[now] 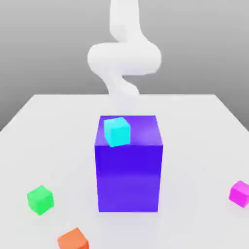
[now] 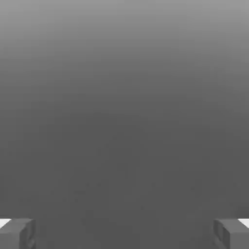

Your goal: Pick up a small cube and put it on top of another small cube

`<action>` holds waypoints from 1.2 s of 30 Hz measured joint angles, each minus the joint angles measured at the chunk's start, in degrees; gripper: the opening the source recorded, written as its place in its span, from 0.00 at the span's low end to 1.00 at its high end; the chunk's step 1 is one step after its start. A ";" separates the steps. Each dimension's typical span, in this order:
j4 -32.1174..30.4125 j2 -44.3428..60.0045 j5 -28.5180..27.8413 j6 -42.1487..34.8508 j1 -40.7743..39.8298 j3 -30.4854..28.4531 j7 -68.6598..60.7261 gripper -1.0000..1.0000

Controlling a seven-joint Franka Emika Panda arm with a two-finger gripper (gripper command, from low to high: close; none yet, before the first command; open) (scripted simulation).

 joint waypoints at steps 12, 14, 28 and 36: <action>-4.26 24.97 0.46 10.30 7.96 10.99 2.04 0.50; -4.96 29.13 -0.40 12.00 9.20 12.98 3.05 0.50; -8.15 59.36 -15.63 24.51 24.30 15.39 16.41 0.50; -6.79 65.47 -19.50 29.05 27.67 11.42 19.38 0.00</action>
